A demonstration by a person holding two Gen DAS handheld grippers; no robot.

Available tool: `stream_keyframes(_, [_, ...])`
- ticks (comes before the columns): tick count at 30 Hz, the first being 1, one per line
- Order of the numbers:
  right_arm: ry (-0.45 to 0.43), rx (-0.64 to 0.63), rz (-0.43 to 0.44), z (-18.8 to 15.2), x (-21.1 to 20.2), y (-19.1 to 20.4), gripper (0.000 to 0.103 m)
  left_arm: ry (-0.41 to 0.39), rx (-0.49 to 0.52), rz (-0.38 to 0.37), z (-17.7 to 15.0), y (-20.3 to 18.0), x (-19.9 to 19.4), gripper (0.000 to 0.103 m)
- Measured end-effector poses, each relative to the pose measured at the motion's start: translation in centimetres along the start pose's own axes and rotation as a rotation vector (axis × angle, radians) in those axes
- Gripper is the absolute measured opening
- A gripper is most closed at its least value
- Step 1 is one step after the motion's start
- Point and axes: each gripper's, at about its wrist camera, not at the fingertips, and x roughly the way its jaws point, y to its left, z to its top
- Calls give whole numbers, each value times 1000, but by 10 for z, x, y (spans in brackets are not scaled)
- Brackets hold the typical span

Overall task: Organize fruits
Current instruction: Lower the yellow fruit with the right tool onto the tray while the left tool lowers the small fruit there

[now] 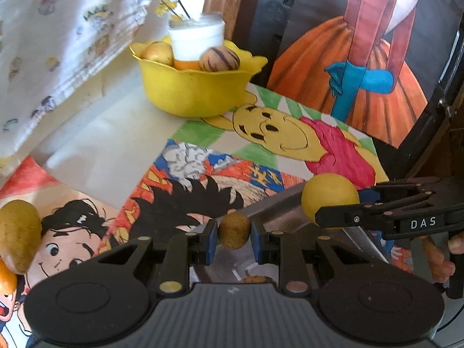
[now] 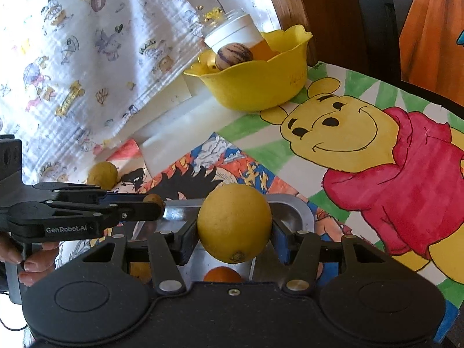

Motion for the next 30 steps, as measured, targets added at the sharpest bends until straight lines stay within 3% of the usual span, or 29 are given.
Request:
stream_keyframes(21, [43, -97, -104, -6, 8, 13, 56, 120, -22, 52, -7, -1, 14, 27])
stream_keyframes(26, [41, -92, -114, -7, 6, 14, 58, 123, -22, 52, -8, -1, 5, 39])
stream_keyframes(28, [38, -90, -114, -8, 3, 15, 58, 117, -24, 64, -8, 0, -1, 58])
stream_keyframes(30, [35, -89, -116, -8, -2, 18, 61, 107, -33, 76, -8, 0, -8, 62])
